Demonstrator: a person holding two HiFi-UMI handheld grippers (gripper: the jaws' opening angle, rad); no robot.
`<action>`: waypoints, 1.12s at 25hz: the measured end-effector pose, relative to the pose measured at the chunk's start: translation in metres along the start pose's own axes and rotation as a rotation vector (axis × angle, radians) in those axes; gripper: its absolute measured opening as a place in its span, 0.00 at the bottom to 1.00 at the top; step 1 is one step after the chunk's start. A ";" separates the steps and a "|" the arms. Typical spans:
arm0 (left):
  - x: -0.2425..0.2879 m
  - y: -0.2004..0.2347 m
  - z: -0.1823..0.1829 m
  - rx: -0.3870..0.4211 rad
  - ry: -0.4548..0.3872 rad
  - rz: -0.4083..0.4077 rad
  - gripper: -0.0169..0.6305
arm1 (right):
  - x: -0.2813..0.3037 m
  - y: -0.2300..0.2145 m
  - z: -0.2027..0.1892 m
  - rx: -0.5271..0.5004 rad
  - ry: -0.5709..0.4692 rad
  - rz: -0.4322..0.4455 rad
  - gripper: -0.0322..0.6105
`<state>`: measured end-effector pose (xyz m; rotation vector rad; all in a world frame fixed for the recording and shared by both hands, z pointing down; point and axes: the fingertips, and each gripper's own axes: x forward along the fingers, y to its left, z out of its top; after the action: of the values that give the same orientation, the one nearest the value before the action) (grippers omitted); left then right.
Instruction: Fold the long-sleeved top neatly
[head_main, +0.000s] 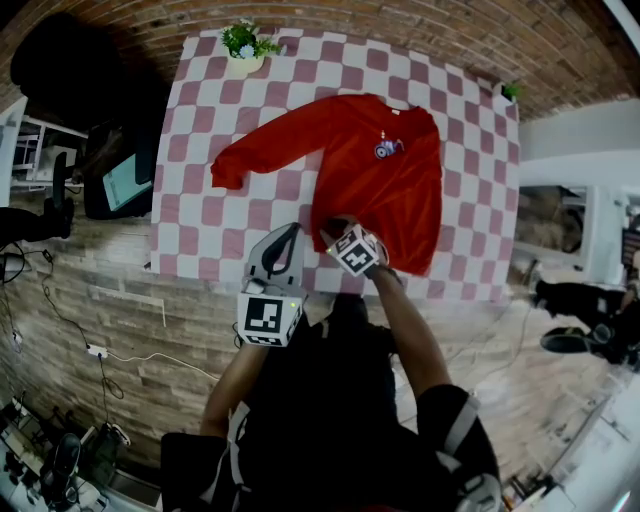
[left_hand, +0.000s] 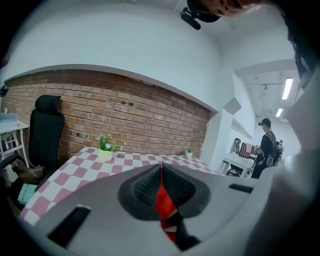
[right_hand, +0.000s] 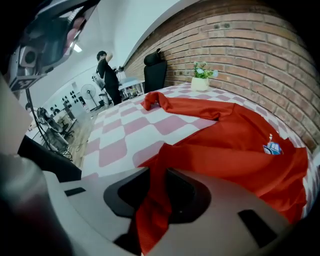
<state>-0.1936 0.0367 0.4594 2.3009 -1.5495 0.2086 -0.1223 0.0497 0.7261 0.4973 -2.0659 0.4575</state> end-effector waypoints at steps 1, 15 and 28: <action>0.000 0.001 0.000 -0.001 0.001 0.002 0.04 | 0.002 0.003 -0.001 -0.008 0.012 0.005 0.18; 0.002 0.021 -0.002 0.017 0.015 -0.018 0.04 | -0.045 -0.013 0.035 0.149 -0.194 -0.111 0.10; -0.015 0.084 0.000 0.026 0.025 -0.050 0.04 | -0.158 0.013 0.135 0.324 -0.560 -0.317 0.06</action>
<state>-0.2770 0.0217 0.4726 2.3450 -1.4830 0.2449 -0.1484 0.0195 0.5218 1.2421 -2.3847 0.5035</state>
